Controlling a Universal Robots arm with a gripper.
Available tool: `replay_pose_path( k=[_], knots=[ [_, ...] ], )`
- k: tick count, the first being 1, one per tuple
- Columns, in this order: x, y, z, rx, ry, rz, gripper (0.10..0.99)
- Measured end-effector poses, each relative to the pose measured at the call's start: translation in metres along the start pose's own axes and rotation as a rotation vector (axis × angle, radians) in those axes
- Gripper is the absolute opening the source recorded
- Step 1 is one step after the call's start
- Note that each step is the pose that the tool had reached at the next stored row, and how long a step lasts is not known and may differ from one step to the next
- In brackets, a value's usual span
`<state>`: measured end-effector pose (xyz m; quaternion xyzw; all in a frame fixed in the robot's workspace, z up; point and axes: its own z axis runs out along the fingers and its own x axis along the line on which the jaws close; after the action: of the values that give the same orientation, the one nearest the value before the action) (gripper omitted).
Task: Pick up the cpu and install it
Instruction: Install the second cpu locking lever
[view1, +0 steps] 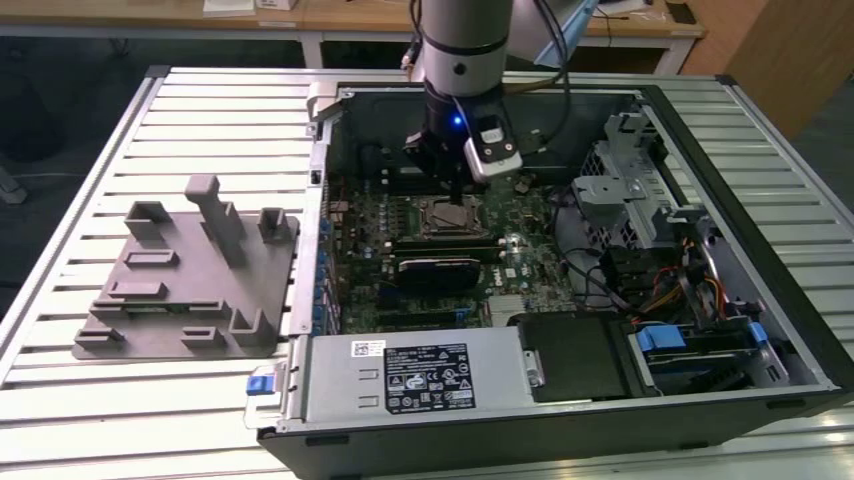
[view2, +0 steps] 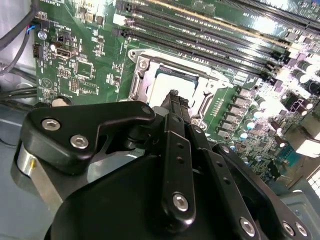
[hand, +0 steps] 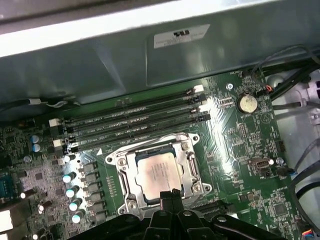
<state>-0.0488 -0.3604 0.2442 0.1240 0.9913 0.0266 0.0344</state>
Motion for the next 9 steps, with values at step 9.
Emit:
replay_pose_path(
  k=[9],
  knots=[
    [-0.0029,-0.0116,-0.0005,0.001,-0.0002,0.000,0.106]
  ],
)
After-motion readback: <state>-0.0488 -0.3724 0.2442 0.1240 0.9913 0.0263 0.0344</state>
